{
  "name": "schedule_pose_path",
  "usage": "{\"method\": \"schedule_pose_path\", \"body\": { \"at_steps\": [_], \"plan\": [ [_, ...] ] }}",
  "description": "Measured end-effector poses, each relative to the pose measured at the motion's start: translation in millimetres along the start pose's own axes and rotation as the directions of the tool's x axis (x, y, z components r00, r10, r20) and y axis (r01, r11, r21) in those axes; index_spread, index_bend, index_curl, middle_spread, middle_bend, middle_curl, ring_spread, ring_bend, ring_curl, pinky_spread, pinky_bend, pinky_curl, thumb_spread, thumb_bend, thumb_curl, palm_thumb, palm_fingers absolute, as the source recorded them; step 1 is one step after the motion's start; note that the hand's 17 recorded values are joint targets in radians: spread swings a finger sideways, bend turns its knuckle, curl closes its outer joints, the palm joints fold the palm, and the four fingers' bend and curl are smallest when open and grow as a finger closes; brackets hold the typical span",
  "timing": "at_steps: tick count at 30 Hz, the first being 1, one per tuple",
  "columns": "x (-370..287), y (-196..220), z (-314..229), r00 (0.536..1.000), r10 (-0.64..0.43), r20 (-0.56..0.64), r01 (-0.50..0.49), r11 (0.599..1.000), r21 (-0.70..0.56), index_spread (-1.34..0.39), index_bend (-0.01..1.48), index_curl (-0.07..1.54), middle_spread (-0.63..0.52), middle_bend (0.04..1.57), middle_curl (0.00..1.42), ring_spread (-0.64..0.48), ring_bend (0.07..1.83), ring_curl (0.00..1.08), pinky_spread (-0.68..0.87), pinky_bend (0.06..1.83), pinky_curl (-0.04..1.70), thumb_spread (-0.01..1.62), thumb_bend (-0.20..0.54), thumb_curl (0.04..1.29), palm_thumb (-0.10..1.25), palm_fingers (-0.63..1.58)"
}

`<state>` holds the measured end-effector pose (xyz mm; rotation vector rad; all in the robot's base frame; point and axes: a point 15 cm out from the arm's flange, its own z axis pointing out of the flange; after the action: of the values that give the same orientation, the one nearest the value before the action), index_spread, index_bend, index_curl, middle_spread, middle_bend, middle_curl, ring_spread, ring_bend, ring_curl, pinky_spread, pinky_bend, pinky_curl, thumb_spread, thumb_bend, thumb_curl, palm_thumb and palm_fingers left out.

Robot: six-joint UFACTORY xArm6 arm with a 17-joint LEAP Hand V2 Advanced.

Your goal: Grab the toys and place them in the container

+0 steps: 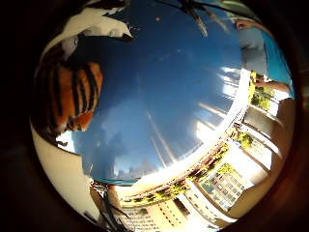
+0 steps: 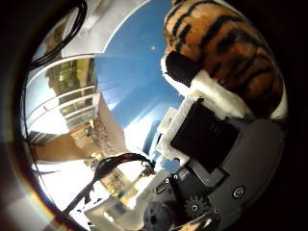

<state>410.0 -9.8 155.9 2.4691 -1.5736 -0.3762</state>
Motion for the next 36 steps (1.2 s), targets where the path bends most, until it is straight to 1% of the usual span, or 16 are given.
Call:
{"method": "schedule_pose_path", "body": {
  "at_steps": [2, 3, 5, 7, 10, 14, 19, 23, 26, 28, 32, 36],
  "plan": [
    [-1.9, 0.8, -6.3, 1.0, 0.0, 0.003, 0.0, 1.0, 0.014, -0.35, 0.23, 0.22, -0.11, 0.95, 0.69, 0.06, 1.25, 0.6, 0.37, 1.26, 0.39, 1.05, 0.049, 0.44, 0.78, 1.1],
    [-3.0, 2.7, -13.1, 1.0, 0.003, 0.002, -0.003, 1.0, 0.025, -0.39, 0.26, 0.22, -0.12, 1.0, 0.72, 0.04, 1.27, 0.62, 0.35, 1.31, 0.42, 1.04, 0.07, 0.47, 0.84, 1.12],
    [-7.1, 9.0, -28.1, 1.0, 0.011, 0.007, -0.012, 0.999, 0.046, -0.44, 0.31, 0.22, -0.13, 1.06, 0.76, 0.01, 1.29, 0.65, 0.32, 1.37, 0.45, 1.03, 0.092, 0.5, 0.91, 1.11],
    [-14.5, 19.1, -34.8, 0.999, 0.016, 0.029, -0.017, 0.999, 0.034, -0.52, 0.37, 0.23, -0.15, 1.12, 0.81, -0.03, 1.32, 0.68, 0.29, 1.43, 0.49, 1.03, 0.097, 0.54, 0.95, 1.07],
    [-28.7, 38.9, -49.5, 0.998, 0.013, 0.063, -0.013, 1.0, -0.008, -0.6, 0.44, 0.25, -0.16, 1.16, 0.85, -0.06, 1.34, 0.71, 0.25, 1.48, 0.54, 1.02, 0.095, 0.59, 0.98, 1.04],
    [-40.9, 55.9, -96.5, 0.997, 0.003, 0.081, -0.002, 1.0, -0.009, -0.71, 0.54, 0.28, -0.17, 1.21, 0.9, -0.08, 1.38, 0.74, 0.21, 1.53, 0.59, 1.03, 0.079, 0.64, 1.0, 0.98],
    [-62.1, 68.1, -165.7, 0.997, -0.036, 0.063, 0.032, 0.997, 0.069, -0.83, 0.62, 0.32, -0.17, 1.24, 0.95, -0.11, 1.42, 0.78, 0.18, 1.59, 0.65, 1.03, 0.048, 0.7, 1.0, 0.93],
    [-84.1, 65.4, -219.8, 0.996, -0.081, 0.034, 0.075, 0.984, 0.159, -0.9, 0.67, 0.36, -0.18, 1.27, 0.98, -0.12, 1.45, 0.8, 0.15, 1.62, 0.68, 1.04, 0.031, 0.74, 1.0, 0.9],
    [-103.6, 57.9, -261.9, 0.993, -0.115, 0.019, 0.106, 0.961, 0.256, -0.94, 0.69, 0.39, -0.18, 1.29, 0.99, -0.12, 1.47, 0.81, 0.15, 1.63, 0.7, 1.05, 0.019, 0.76, 1.01, 0.87],
    [-124.1, 48.1, -288.1, 0.99, -0.137, 0.026, 0.121, 0.938, 0.325, -0.97, 0.71, 0.42, -0.18, 1.3, 1.0, -0.12, 1.48, 0.82, 0.14, 1.64, 0.72, 1.05, 0.01, 0.78, 1.01, 0.85],
    [-153.3, 17.1, -312.8, 0.986, -0.161, 0.037, 0.129, 0.89, 0.437, -1.02, 0.72, 0.47, -0.18, 1.33, 1.01, -0.12, 1.5, 0.83, 0.13, 1.66, 0.74, 1.06, -0.003, 0.82, 1.01, 0.82],
    [-176.7, -26.3, -340.2, 0.986, -0.163, 0.012, 0.127, 0.809, 0.574, -1.06, 0.71, 0.54, -0.17, 1.36, 1.02, -0.13, 1.52, 0.83, 0.13, 1.67, 0.76, 1.06, -0.008, 0.85, 1.01, 0.8]
  ]
}}
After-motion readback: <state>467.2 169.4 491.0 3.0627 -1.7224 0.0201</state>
